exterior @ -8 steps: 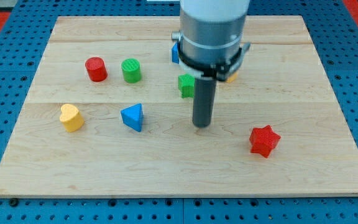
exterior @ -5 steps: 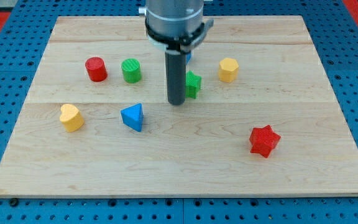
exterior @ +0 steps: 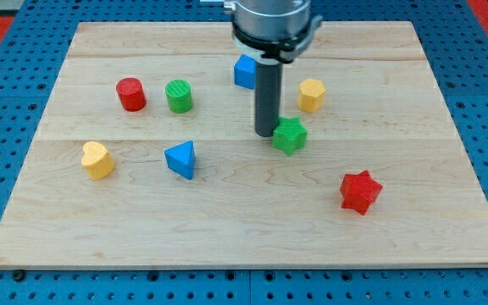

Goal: Move the green star to the top of red star

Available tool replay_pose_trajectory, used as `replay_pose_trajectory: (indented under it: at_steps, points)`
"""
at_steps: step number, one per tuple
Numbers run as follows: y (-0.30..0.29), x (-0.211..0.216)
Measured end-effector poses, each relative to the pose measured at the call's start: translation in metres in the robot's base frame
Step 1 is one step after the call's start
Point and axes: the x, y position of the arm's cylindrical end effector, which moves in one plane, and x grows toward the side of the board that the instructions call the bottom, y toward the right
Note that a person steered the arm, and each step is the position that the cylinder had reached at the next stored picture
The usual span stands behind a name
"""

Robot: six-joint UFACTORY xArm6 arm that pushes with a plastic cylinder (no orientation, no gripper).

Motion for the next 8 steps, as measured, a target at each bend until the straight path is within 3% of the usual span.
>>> replay_pose_trajectory:
  at_steps: [2,4,5,6,7,8]
  points:
    - [0.064,-0.017]
    - [0.066,0.02]
    - [0.032,-0.009]
    - [-0.055,-0.029]
    - [-0.117,-0.029]
    - [-0.136,-0.006]
